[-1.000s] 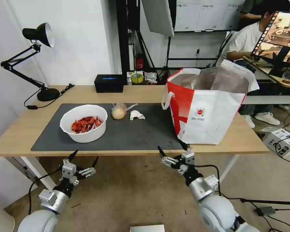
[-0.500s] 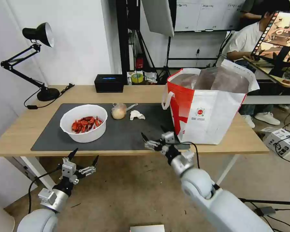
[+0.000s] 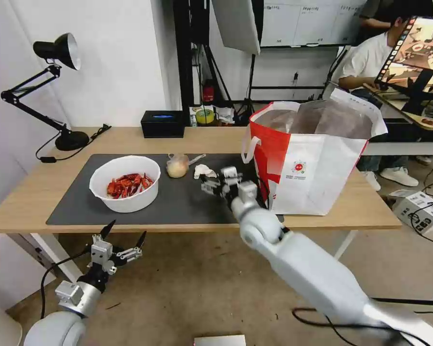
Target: Pick up the trash from the table and place it into the takeout bag.
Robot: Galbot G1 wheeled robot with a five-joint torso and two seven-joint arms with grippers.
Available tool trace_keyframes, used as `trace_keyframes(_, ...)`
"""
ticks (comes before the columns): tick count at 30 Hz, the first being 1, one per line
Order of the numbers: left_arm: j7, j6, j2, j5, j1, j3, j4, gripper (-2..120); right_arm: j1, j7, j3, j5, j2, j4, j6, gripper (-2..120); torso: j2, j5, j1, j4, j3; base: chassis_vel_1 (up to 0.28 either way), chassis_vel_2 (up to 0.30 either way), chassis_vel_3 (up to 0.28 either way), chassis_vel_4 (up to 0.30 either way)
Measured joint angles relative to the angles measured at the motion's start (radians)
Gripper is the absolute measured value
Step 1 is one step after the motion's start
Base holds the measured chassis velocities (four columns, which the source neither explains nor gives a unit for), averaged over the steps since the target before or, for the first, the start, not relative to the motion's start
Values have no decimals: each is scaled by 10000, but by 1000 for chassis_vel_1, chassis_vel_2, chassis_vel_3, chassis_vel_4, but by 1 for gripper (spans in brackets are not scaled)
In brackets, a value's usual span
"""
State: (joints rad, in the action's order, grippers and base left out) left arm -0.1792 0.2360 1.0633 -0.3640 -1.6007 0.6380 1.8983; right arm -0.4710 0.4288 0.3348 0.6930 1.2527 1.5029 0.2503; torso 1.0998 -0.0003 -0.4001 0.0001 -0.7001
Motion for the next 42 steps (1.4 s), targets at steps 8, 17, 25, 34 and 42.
trace_keyframes(8,-1,0,-56,-155,-1,66,-92,100,867,598,149,-15,1245,-1786,520,100,0,0,0,0,0,0,0,0,0)
trace_keyframes(17,-4,0,-88,-260,26,49,-73,100,1306,583,45,-122,2306,-3583,529,100,1,1,0,0,1,0,0,0,0)
trace_keyframes(25,-5,17,-25,-255,-15,46,-52,100,1334,487,-45,-105,2500,-3924,657,100,2,2,0,-1,1,0,0,0,0)
trace_keyframes(34,-8,77,15,-248,-89,105,5,100,1324,380,-206,-92,2685,-4299,751,100,2,2,1,-1,1,0,0,0,0)
trace_keyframes(42,-15,155,9,-248,-151,177,24,100,1264,384,-253,-23,2696,-4282,846,92,2,2,1,-1,1,0,0,0,0)
